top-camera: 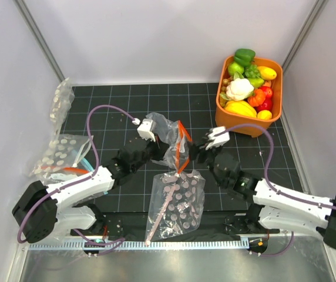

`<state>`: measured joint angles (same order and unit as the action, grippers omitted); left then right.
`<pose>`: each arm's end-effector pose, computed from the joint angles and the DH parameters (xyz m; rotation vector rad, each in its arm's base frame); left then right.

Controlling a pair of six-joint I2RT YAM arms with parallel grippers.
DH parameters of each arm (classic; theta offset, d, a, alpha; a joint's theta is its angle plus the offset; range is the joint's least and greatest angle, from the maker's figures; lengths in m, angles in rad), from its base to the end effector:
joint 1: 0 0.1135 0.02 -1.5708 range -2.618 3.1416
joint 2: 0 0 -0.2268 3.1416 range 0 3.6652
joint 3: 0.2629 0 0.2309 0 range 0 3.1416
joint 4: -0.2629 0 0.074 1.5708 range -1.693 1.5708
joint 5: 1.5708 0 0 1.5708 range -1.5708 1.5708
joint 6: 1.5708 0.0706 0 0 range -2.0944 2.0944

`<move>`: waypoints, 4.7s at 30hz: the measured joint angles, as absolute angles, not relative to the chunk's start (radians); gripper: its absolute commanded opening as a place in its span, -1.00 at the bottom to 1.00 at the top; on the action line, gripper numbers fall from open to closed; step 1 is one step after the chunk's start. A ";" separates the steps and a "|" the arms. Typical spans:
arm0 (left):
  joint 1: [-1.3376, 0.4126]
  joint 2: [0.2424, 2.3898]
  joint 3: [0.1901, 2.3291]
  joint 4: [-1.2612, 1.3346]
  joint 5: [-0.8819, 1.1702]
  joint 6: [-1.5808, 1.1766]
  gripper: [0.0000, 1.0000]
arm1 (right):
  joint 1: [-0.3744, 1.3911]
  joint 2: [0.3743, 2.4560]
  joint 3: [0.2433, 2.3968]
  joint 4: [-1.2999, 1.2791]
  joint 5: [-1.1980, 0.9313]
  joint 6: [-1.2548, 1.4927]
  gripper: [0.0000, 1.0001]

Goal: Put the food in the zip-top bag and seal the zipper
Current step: Pick up the zipper food storage bag at the center of the board, then open the zipper of the food storage bag at the center of the board.

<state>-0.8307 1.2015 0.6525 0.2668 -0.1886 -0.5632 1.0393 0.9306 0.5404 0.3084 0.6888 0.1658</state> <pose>0.2103 -0.2106 0.2199 0.1208 1.9203 -0.7863 0.1611 0.1855 0.2556 -0.1930 1.6343 0.3542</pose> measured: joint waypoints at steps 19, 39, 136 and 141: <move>-0.831 1.202 0.673 0.218 -0.214 -0.563 -0.99 | 0.757 0.974 0.469 0.359 0.119 0.379 0.05; -0.840 1.141 0.714 0.142 -0.171 -0.487 0.28 | 0.757 1.061 0.490 0.332 0.116 0.403 -0.98; -1.076 1.806 1.581 -0.710 -0.954 -0.349 -1.00 | 0.603 1.335 0.636 0.200 -0.046 0.501 0.49; -1.017 1.806 1.530 -0.703 -0.873 -0.368 -1.00 | 0.603 1.269 0.636 0.202 0.002 0.493 0.62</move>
<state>-1.0172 1.8065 1.5303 -0.7033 -0.8726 -0.3683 0.6029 1.2686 0.6357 0.2016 0.0025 0.4931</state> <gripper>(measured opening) 0.012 0.786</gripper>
